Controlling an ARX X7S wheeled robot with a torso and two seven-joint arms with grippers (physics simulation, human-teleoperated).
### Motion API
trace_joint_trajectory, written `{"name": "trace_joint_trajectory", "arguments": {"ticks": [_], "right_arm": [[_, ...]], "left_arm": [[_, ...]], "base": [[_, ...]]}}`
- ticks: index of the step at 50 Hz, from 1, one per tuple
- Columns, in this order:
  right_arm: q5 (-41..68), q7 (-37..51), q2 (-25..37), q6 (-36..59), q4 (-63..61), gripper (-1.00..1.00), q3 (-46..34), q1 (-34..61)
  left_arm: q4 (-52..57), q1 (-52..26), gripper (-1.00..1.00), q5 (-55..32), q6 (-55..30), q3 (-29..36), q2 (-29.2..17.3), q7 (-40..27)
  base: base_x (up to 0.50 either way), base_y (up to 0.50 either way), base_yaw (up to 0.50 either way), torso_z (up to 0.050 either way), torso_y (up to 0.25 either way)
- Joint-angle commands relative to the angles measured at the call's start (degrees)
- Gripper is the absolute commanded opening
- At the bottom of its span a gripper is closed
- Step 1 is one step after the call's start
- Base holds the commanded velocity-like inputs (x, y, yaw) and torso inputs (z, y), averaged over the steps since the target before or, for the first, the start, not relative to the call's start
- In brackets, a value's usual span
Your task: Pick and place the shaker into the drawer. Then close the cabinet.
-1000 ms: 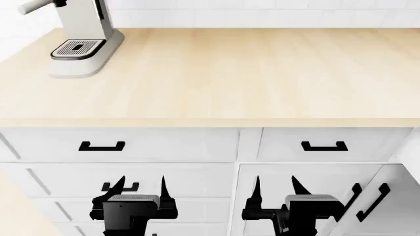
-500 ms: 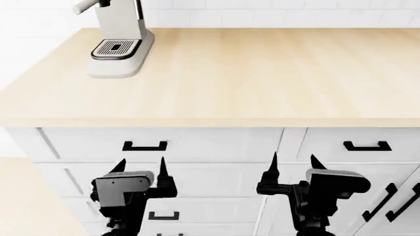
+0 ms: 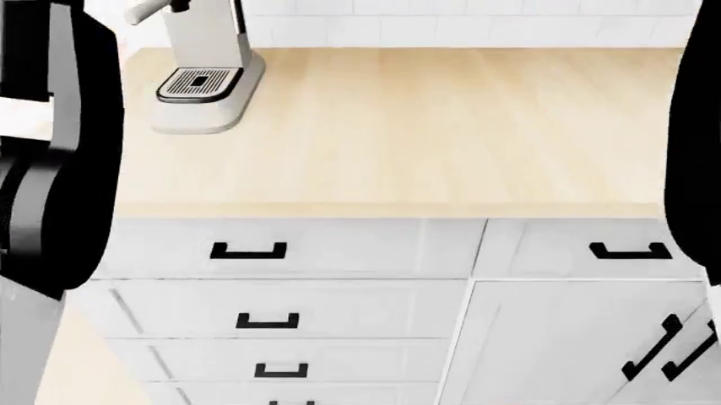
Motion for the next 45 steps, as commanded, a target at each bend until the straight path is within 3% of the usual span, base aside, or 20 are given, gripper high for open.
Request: {"name": "trace_joint_trajectory", "arguments": {"ticks": [1,5,10,22,34,38,45], "right_arm": [[-6.05,-4.21,-1.31,0.49,15.10,1.00,1.57,17.67],[-6.05,-4.21,-1.31,0.49,15.10,1.00,1.57,17.67],[-2.09,-4.65,-1.88,-1.87,19.55,1.00,1.27,17.67],[-2.25,-7.70,-3.04,0.63,18.37,1.00,1.45,17.67],[-1.41,-9.31,-2.97,0.63,18.96,1.00,1.45,17.67],[-1.75,-10.25,-2.90,0.73,18.72,1.00,1.38,17.67],[-2.02,-10.94,-3.02,2.41,19.28,1.00,1.20,17.67]], "left_arm": [[-17.96,-17.53,1.00,-4.67,-3.94,9.25,0.26,1.14],[-17.96,-15.80,1.00,-9.46,-3.07,13.64,0.26,-1.57],[-17.96,-14.13,1.00,-12.35,-3.67,18.47,0.26,-0.06],[-17.96,-13.65,1.00,1.17,-9.75,6.25,0.25,1.24],[-17.96,-12.96,1.00,1.93,-10.17,7.73,0.25,2.40],[-17.96,-13.25,1.00,3.15,-9.01,4.79,0.25,0.72],[-17.96,-12.40,1.00,3.98,-8.94,2.75,0.25,0.01]], "base": [[0.00,0.00,0.00,0.000,0.000],[0.00,0.00,0.00,0.025,0.000],[0.00,0.00,0.00,0.050,0.000],[0.00,0.00,0.00,0.050,0.000],[0.00,0.00,0.00,0.050,0.000],[0.08,0.00,0.00,0.050,0.000],[0.50,0.00,0.00,0.000,0.000]]}}
